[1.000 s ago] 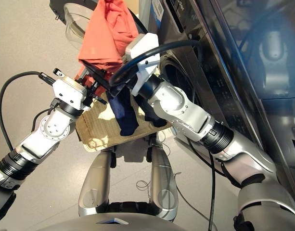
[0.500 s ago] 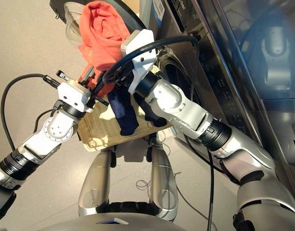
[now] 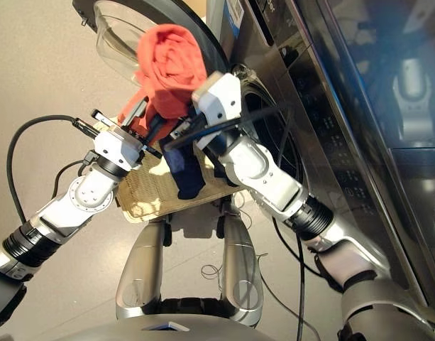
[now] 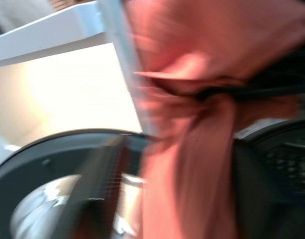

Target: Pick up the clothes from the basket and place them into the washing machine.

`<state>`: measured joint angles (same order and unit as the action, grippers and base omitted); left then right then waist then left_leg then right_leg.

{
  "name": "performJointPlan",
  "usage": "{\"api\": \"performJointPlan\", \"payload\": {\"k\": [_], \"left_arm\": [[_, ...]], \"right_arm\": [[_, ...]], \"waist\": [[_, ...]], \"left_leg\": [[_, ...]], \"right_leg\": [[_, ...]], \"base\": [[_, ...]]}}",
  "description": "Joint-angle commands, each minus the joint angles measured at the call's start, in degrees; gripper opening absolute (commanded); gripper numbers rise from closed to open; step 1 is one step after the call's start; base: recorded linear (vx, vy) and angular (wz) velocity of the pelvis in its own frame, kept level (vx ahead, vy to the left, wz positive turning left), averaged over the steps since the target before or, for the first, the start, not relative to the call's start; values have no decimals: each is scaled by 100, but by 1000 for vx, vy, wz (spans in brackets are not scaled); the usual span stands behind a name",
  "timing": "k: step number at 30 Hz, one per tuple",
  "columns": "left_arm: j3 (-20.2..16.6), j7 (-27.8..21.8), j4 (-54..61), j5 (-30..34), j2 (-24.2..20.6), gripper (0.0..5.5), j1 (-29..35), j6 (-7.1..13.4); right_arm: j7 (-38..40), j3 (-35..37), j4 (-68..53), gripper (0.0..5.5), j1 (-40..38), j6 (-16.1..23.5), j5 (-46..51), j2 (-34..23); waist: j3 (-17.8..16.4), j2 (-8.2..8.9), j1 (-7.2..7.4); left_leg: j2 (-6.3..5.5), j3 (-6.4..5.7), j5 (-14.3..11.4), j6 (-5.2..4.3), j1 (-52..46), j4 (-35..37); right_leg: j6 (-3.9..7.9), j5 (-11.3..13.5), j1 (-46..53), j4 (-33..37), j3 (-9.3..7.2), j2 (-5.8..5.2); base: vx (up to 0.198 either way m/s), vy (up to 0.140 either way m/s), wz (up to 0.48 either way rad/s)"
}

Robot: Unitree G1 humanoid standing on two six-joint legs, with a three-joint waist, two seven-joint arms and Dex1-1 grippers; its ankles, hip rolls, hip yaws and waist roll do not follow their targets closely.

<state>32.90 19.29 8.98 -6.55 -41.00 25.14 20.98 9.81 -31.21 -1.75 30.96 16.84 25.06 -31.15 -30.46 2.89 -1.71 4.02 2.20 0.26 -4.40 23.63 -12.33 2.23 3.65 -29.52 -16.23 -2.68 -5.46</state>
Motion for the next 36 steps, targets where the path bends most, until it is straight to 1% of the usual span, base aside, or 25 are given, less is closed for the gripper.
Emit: {"api": "performJointPlan", "payload": {"k": [1,2,5,10,14,18,19,21,25,28,32,33,36], "left_arm": [[-562,411,352,156,272,550,-231,484],[-571,422,313,147,324,550,-249,475],[-575,481,212,143,441,550,-203,497],[-505,506,180,130,532,550,-70,509],[-442,485,202,26,593,550,46,530],[-402,490,264,-144,645,550,229,566],[-379,495,328,-231,675,550,248,604],[-299,503,414,-330,711,550,366,575],[-230,529,575,-411,893,550,579,503],[-111,552,611,-473,1027,550,816,465],[-46,618,634,-453,1134,550,1038,402],[-35,629,657,-460,1146,550,1069,381],[-41,673,693,-435,1148,550,1157,355]], "right_arm": [[249,363,219,0,-566,247,-511,-100],[269,377,453,0,-687,231,-548,-37],[449,482,1167,0,-960,235,-735,149],[877,762,2151,0,-977,294,-774,440],[1191,1044,3014,0,-714,277,-581,655],[1651,1282,3857,0,-102,220,-449,726],[1759,1344,4089,0,61,152,-473,662],[2150,1252,4578,0,591,-68,-990,484],[2337,1227,5108,0,1255,-248,-1094,160],[2564,1155,5741,0,1835,-410,-1253,-38],[2738,963,6148,0,2363,-639,-1529,-387],[2788,895,6253,0,2477,-713,-1601,-485],[3005,800,6520,0,2867,-897,-1837,-814]], "waist": [[212,-151,89],[223,-161,97],[219,-169,128],[198,-206,136],[152,-243,114],[67,-276,82],[67,-281,62],[66,-315,39],[66,-337,28],[66,-380,-1],[66,-396,-8],[66,-403,-12],[66,-416,-17]], "left_leg": [[-235,-105,14,97,176,-233],[-237,-109,53,97,198,-210],[-242,-112,43,98,219,-230],[-244,-118,42,96,240,-232],[-265,-130,33,101,299,-270],[-289,-158,22,99,462,-366],[-299,-172,15,100,547,-411],[-317,-189,-10,98,775,-539],[-330,-210,-118,83,1262,-943],[-324,-237,-242,80,1679,-1320],[-312,-249,-398,84,2196,-1800],[-312,-265,-489,89,2333,-1969],[-298,-295,-561,85,2695,-2251]], "right_leg": [[437,-454,219,-216,307,-37],[436,-420,199,-190,303,-38],[433,-421,180,-196,312,-34],[437,-412,145,-191,322,-40],[434,-404,105,-202,318,-48],[429,-406,-30,-260,331,-44],[422,-412,-109,-292,328,-46],[415,-417,-305,-386,325,-45],[365,-503,-748,-748,345,-27],[325,-611,-1139,-1127,352,-29],[278,-760,-1660,-1615,353,-17],[268,-834,-1787,-1778,353,-13],[238,-922,-2161,-2099,358,-9]], "base": [[0,0,0],[0,0,0],[0,0,0],[0,0,0],[0,0,0],[0,0,0],[0,0,0],[0,0,0],[-24,-6,73],[-34,-6,105],[-13,0,25],[0,0,0],[0,0,0]]}}
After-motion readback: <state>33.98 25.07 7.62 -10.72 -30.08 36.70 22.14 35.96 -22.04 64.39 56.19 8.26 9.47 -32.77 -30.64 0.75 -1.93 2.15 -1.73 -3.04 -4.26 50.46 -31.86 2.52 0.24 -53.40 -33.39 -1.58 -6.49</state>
